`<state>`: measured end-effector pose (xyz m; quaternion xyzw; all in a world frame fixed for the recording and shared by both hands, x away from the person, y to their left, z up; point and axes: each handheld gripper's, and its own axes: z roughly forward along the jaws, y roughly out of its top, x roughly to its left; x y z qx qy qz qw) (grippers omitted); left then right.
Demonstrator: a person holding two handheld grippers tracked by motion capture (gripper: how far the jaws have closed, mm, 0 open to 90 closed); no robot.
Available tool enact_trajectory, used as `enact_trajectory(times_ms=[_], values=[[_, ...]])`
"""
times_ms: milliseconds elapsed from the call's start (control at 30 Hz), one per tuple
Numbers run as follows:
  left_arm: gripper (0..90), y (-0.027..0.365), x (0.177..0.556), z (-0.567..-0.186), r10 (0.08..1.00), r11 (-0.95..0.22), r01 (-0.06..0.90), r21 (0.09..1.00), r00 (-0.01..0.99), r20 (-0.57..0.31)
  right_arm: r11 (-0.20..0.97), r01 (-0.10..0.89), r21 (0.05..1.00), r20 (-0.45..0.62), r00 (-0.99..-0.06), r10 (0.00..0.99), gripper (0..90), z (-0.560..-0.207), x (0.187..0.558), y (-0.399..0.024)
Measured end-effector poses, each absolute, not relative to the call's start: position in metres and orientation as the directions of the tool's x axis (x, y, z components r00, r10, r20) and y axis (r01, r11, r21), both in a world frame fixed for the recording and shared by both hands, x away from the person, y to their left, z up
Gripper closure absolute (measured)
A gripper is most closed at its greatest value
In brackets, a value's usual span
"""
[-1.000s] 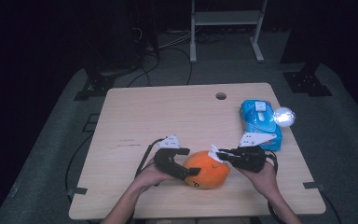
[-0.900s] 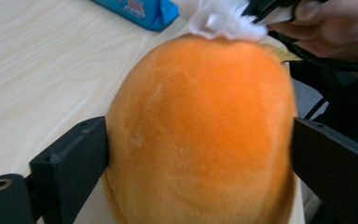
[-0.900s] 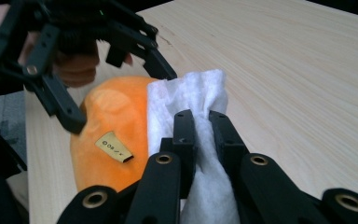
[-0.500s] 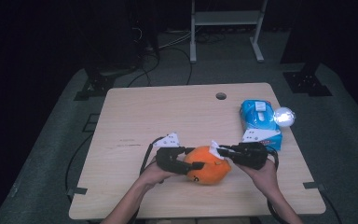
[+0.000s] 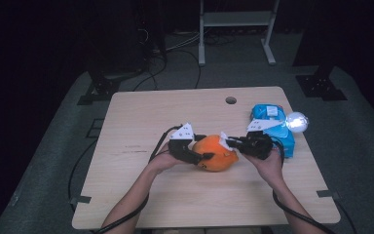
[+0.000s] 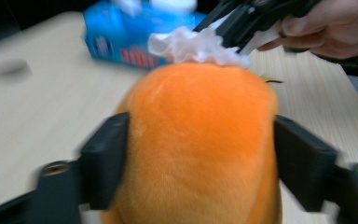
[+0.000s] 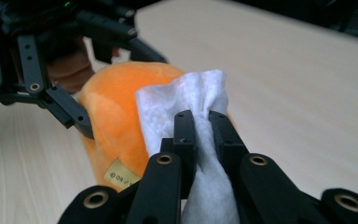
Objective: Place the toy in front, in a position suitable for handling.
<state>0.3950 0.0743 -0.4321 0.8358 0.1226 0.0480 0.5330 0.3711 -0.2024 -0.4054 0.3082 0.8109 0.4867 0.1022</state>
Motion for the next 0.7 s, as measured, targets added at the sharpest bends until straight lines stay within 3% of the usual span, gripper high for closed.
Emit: enact_trajectory(times_ms=[133, 267, 300, 500, 633, 700], values=[[11.0, 0.09, 0.384, -0.432, 0.269, -0.331, 0.23, 0.915, 0.953, -0.142, 0.33, 0.396, 0.857, 0.16, -0.813, 0.559, 81.9, -0.413, 0.357, -0.198], [4.7, 0.093, 0.374, -0.441, 0.326, -0.394, 0.323, 0.861, 0.924, -0.198, 0.4, 0.356, 0.844, 0.102, -0.841, 0.531, 81.8, -0.413, 0.332, -0.187], [4.5, 0.093, 0.368, -0.445, 0.319, -0.409, 0.308, 0.859, 0.93, -0.182, 0.412, 0.345, 0.843, 0.088, -0.845, 0.528, 81.8, -0.414, 0.328, -0.185], [21.4, 0.094, 0.355, -0.447, 0.3, -0.435, 0.218, 0.874, 0.95, -0.088, 0.447, 0.256, 0.857, -0.005, -0.864, 0.503, 81.9, -0.407, 0.304, -0.171], [25.2, 0.095, 0.354, -0.449, 0.287, -0.444, 0.194, 0.875, 0.956, -0.066, 0.5, 0.175, 0.848, -0.108, -0.868, 0.485, 81.9, -0.403, 0.302, -0.151], [25.6, 0.098, 0.354, -0.451, 0.292, -0.434, 0.205, 0.877, 0.953, -0.078, 0.485, 0.188, 0.854, -0.09, -0.865, 0.494, 81.9, -0.404, 0.306, -0.155]])
